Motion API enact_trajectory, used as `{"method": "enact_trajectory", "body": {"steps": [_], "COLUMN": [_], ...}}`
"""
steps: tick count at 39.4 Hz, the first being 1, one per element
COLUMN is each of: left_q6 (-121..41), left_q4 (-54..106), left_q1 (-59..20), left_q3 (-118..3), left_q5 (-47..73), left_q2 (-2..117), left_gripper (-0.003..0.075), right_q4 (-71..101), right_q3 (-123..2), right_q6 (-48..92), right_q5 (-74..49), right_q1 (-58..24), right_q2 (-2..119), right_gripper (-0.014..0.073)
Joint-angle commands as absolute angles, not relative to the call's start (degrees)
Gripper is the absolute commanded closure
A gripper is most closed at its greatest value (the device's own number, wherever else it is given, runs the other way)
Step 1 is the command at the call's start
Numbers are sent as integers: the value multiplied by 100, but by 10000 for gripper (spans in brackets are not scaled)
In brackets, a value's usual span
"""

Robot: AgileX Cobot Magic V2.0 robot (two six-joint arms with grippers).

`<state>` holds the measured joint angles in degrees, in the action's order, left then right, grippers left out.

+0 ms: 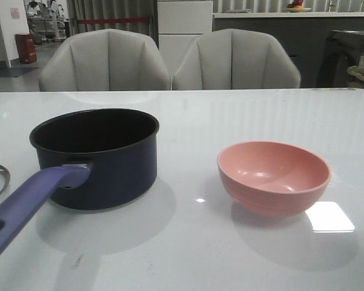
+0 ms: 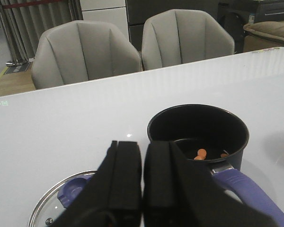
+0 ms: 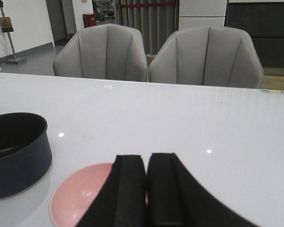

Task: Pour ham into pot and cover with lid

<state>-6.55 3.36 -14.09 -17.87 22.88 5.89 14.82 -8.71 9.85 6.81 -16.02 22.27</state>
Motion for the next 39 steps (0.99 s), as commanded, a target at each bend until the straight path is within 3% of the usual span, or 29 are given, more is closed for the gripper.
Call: {"method": "enact_trajectory", "body": {"steps": [1,5,14,17,29,39], "left_q6": [-665,-665,-421,209,1183,1183], "left_q4": [380,380,366,208,-365,-341], "left_q1": [-1465,-1465,-1465,-1409,-631,-120], "left_q3": [-1950,-1963,-1969,-1985,-3175,-4763], "left_q5": [1816,1908,2172,2177,2802,4256], "left_q2": [665,665,918,1223,3236,5388], "left_gripper": [603,538,174,106,80,82], "right_q4": [1464,1464,1464,1464,1464,1464], "right_q3": [-1019,-1019,-1019,-1019,-1019,-1019], "right_q6": [1050,1050,1050,1050,1050,1050], "right_q5": [960,960,960,960,960,965], "right_q1": [-1602,-1602,-1602,-1602,-1602,-1602], "right_q2": [2237,2237,2237,2237,2237,2237], "right_gripper": [441,441,441,441,441,441]}}
